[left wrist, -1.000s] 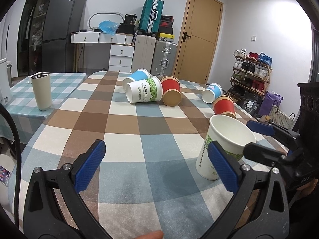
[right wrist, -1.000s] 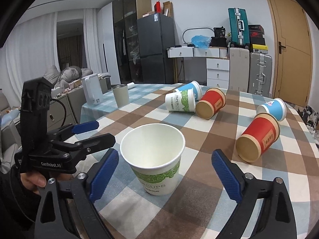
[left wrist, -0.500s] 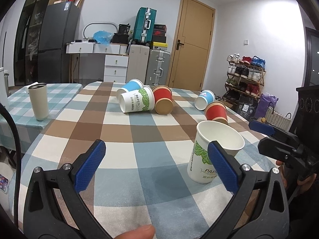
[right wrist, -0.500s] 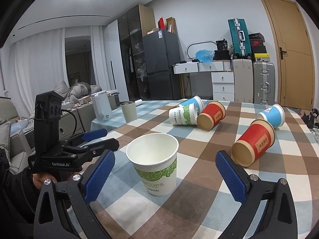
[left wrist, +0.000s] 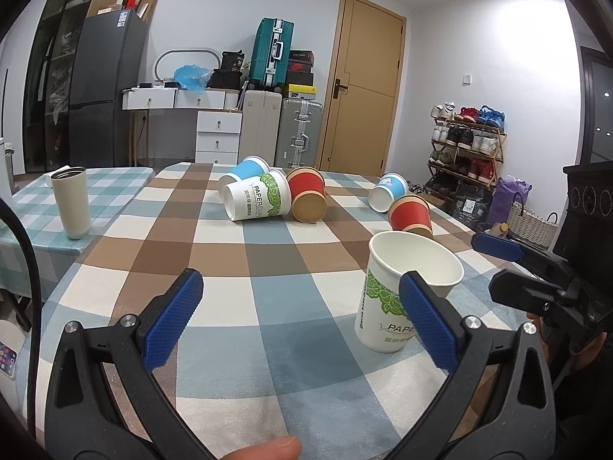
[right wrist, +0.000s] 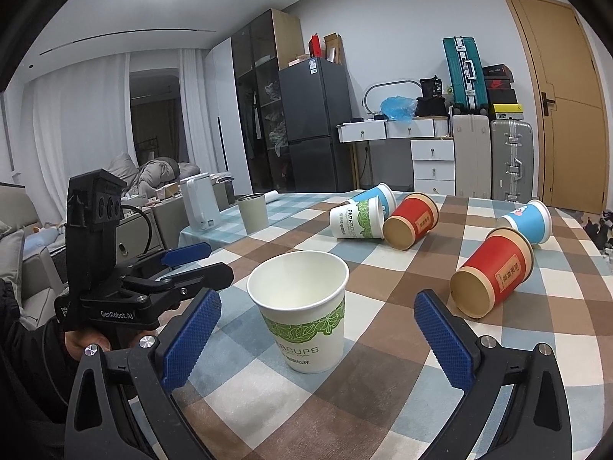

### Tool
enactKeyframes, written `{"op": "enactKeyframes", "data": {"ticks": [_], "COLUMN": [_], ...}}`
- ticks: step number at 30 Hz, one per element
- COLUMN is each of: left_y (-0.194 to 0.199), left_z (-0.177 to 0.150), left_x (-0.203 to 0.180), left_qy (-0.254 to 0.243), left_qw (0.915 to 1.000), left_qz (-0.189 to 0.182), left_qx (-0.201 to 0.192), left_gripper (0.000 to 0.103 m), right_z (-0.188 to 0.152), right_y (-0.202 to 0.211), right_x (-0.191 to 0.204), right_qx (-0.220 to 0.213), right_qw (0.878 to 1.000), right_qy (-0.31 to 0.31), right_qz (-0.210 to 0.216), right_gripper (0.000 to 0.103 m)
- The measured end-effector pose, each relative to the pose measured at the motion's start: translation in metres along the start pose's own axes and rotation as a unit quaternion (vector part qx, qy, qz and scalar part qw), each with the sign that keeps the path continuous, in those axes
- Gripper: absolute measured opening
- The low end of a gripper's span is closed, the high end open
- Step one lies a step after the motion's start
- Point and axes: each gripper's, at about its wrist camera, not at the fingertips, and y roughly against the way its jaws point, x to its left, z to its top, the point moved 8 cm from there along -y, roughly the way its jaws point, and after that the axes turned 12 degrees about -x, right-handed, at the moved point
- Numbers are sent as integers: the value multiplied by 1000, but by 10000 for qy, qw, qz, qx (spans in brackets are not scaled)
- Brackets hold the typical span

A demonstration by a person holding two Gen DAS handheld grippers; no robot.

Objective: Flip cup upright

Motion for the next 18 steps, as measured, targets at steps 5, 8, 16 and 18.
{"op": "enactKeyframes", "data": {"ticks": [5, 8, 16, 18], "left_y": [0, 0, 0, 0], "left_z": [0, 0, 0, 0], "left_x": [0, 0, 0, 0], "left_qy": [-17, -13, -18, -13], "left_qw": [10000, 10000, 10000, 10000], "left_qz": [0, 3, 3, 2], "left_qx": [-6, -5, -7, -5], "left_gripper": [102, 102, 102, 102], "right_z": [0, 0, 0, 0], "right_y": [0, 0, 0, 0], "right_x": [-3, -3, -3, -3], "right_qx": [6, 3, 4, 7], "right_qw": [10000, 10000, 10000, 10000], "right_qy": [-45, -40, -44, -44], "right_qz": [-14, -18, -12, -16], "right_gripper": [103, 103, 103, 103]}}
